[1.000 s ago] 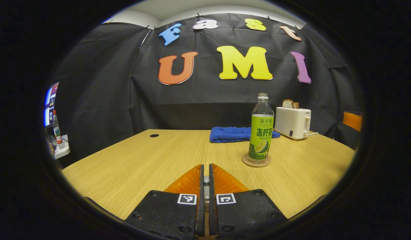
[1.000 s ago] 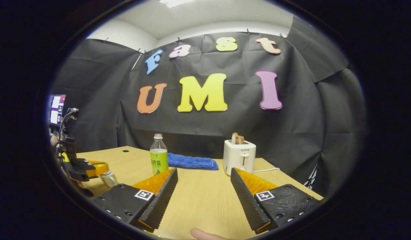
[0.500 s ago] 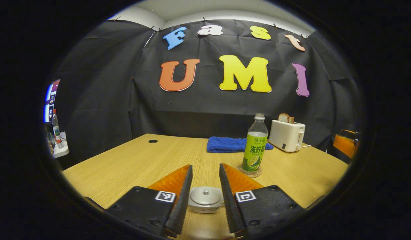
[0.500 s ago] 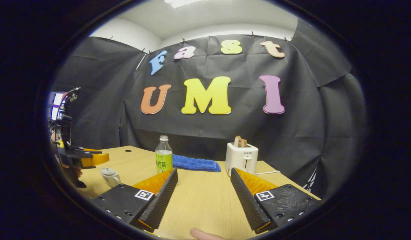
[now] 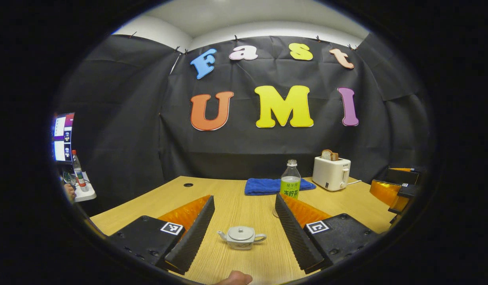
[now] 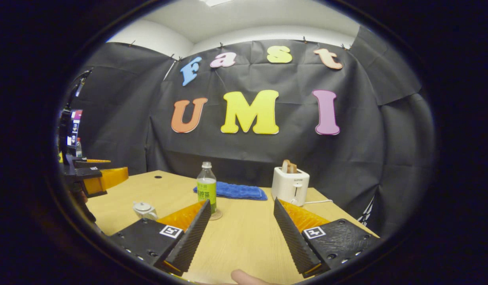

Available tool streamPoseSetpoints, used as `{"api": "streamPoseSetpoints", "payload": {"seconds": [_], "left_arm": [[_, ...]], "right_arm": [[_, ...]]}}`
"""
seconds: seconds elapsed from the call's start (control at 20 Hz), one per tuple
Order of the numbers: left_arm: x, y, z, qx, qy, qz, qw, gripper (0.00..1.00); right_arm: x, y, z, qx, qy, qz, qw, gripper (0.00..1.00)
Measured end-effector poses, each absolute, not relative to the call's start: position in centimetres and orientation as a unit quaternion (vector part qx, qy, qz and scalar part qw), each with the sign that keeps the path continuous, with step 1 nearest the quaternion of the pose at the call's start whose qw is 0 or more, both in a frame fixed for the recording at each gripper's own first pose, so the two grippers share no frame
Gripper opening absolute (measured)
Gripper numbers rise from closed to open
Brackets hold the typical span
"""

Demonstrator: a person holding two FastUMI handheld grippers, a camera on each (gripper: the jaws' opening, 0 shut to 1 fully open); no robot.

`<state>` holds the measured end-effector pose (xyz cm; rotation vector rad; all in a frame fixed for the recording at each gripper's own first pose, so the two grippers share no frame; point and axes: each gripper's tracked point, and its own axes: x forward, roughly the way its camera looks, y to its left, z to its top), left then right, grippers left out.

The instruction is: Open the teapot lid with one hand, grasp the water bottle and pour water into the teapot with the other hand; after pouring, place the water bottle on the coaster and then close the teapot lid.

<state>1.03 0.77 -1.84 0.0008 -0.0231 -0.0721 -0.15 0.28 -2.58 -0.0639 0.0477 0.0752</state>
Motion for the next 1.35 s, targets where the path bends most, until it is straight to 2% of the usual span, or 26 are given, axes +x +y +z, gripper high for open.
{"api": "streamPoseSetpoints", "payload": {"seconds": [0.25, 0.3, 0.6, 1.0, 1.2, 1.35], "left_arm": [[-1.5, 0.6, -0.5, 0.011, -0.024, -0.051, 0.998, 0.96], [-1.8, 0.3, -0.4, 0.014, -0.024, -0.062, 0.998, 0.96], [-2.1, 2.0, -0.6, 0.011, -0.021, -0.056, 0.998, 0.96], [-1.6, 0.6, -1.5, 0.015, -0.013, -0.072, 0.997, 0.97], [-1.4, 0.2, -2.0, 0.034, -0.008, -0.07, 0.997, 0.97], [-1.3, 0.2, -2.1, 0.036, -0.01, -0.065, 0.997, 0.96]], "right_arm": [[-2.7, -1.7, -1.6, -0.037, 0.028, -0.003, 0.999, 0.94], [-2.9, -1.6, -1.2, -0.038, 0.022, -0.003, 0.999, 0.92], [-2.7, -0.8, -3.2, -0.048, 0.044, 0.008, 0.998, 0.97], [-2.1, -2.5, -4.5, -0.041, 0.059, -0.012, 0.997, 0.95], [-2.0, -2.1, -4.6, -0.04, 0.06, -0.006, 0.997, 0.97], [-2.0, -2.0, -4.8, -0.046, 0.056, -0.003, 0.997, 0.95]]}}
